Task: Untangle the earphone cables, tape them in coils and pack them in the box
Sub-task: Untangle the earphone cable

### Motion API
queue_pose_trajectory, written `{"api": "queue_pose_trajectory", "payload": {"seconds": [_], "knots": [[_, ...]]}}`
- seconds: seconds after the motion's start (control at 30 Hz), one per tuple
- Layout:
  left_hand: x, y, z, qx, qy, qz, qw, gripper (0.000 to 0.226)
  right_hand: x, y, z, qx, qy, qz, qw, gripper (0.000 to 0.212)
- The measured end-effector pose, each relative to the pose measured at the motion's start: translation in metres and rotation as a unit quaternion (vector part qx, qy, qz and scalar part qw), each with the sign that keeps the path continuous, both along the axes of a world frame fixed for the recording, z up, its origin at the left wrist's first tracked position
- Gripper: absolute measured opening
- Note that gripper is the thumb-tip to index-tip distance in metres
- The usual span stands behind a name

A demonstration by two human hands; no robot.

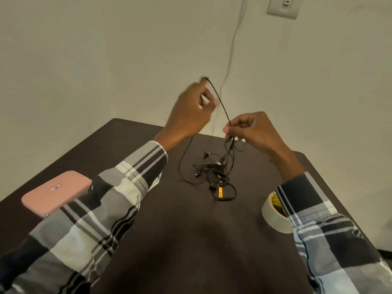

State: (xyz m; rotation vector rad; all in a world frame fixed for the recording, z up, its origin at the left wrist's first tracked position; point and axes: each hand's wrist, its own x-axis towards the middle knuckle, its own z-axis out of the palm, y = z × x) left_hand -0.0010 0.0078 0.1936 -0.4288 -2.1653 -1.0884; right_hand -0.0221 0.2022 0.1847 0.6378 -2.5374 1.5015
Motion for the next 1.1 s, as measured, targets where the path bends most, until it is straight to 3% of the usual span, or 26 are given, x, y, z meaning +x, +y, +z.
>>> {"api": "queue_pose_trajectory", "payload": {"seconds": [0.1,0.27,0.43,0.6,0.63,0.73,0.8,0.87,0.97,1.03,1.1], "knots": [[-0.001,-0.018,0.011,0.084,0.003,0.030,0.996,0.053,0.001,0.010,-0.013,0.050,-0.055,0.016,0.997,0.010],[-0.001,-0.039,0.003,0.119,0.026,0.064,0.991,0.044,0.001,0.016,-0.022,0.087,-0.079,0.032,0.993,0.017],[-0.001,-0.052,-0.009,0.208,0.027,0.098,0.973,0.033,-0.001,0.017,-0.025,0.007,-0.121,0.035,0.992,0.018],[-0.001,-0.074,-0.044,0.259,-0.029,0.159,0.952,0.013,0.003,0.025,-0.021,-0.095,-0.130,0.031,0.986,0.021],[0.001,-0.077,-0.053,0.238,-0.063,0.179,0.952,0.018,0.004,0.026,-0.020,-0.112,-0.146,0.039,0.982,0.024],[0.005,-0.081,-0.079,0.015,-0.217,0.256,0.942,0.035,0.005,0.022,-0.024,-0.099,-0.172,0.053,0.979,0.025],[0.007,-0.073,-0.090,-0.064,-0.241,0.241,0.938,0.030,0.007,0.015,-0.028,-0.078,-0.171,0.052,0.981,0.023],[0.011,-0.056,-0.092,-0.080,-0.205,0.152,0.964,0.022,0.007,0.006,-0.033,-0.064,-0.164,0.048,0.983,0.020],[0.017,-0.026,-0.085,-0.072,-0.183,-0.046,0.979,0.038,0.006,-0.005,-0.041,-0.057,-0.156,0.039,0.985,0.019],[0.017,-0.012,-0.083,-0.083,-0.163,-0.090,0.979,0.031,0.005,-0.009,-0.045,-0.065,-0.158,0.029,0.985,0.022],[0.014,-0.006,-0.083,-0.080,-0.130,-0.072,0.986,0.021,0.007,-0.010,-0.048,-0.078,-0.169,0.021,0.982,0.027]]}}
